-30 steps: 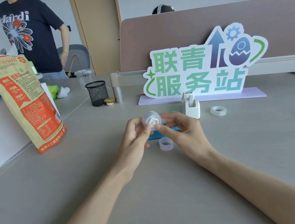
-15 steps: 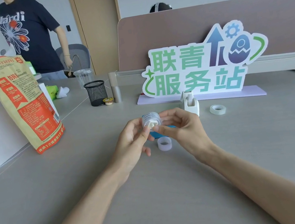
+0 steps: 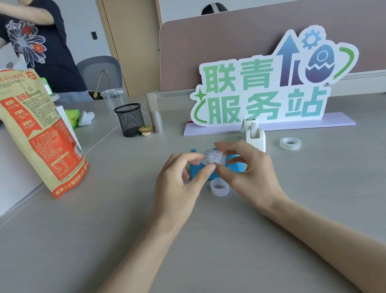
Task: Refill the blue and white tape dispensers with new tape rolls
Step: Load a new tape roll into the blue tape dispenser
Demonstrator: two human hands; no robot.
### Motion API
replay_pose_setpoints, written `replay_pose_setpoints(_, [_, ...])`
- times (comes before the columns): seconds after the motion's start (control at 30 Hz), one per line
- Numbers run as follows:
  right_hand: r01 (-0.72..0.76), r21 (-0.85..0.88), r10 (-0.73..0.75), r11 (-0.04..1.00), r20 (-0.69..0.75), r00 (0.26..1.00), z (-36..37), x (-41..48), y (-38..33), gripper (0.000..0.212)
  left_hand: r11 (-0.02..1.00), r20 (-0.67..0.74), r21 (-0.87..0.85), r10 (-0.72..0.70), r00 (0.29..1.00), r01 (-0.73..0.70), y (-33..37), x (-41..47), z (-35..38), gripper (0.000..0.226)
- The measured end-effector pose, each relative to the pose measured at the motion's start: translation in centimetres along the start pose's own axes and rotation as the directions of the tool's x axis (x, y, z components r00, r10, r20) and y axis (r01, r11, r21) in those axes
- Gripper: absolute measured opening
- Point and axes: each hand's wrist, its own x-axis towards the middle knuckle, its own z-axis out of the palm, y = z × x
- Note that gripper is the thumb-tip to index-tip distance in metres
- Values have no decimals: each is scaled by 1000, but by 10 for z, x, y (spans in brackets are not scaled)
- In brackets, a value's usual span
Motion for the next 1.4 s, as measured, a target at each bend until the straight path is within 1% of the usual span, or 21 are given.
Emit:
replay_pose_setpoints(0.1, [98,-75,-99,992,-13,995,3,1,4,37,999,-63,-12,-35,997,34,1,3,4,9])
replay_pose_setpoints(0.17, [121,-82,-123,989,-26,992,3,2,6,37,999,-79,-10,-37,996,37,3,9,8,7])
replay_pose_setpoints(0.27, [101,-64,-105,993,-60,993,0,9,7,35,995,-47,-68,-71,996,68,7,23,14,11])
replay_pose_setpoints(0.37, [50,-12,-51,999,-68,996,-5,24,4,35,987,-48,-121,-108,993,102,10,42,20,12])
replay_pose_setpoints(0.47, [-9,25,9,1000,-15,1000,-5,42,6,31,984,-55,-135,-121,991,113,0,55,24,11])
replay_pose_setpoints(0.6, [-42,-44,47,998,114,992,-3,55,19,24,977,-81,-133,-178,981,167,-27,53,30,11])
replay_pose_setpoints(0.8, [-61,-46,69,997,204,976,-16,67,22,18,986,-71,-131,-109,991,99,-35,55,37,14])
replay_pose_setpoints(0.93, [-30,-132,64,991,262,963,-27,73,23,19,988,-62,-136,-87,994,78,-31,55,42,21])
replay_pose_setpoints(1.03, [-32,-171,79,985,280,957,-31,72,25,17,990,-57,-126,-73,996,65,-31,53,45,23])
replay_pose_setpoints(1.17, [19,-264,58,964,280,958,-30,69,26,18,989,-69,-127,-87,994,78,-31,52,44,23])
replay_pose_setpoints(1.27, [37,-281,46,959,282,958,-29,68,27,22,986,-65,-136,-106,992,96,-31,53,42,21])
replay_pose_setpoints(1.4, [106,-348,11,931,319,948,-28,67,30,26,985,-55,-136,-116,992,108,-32,52,42,20])
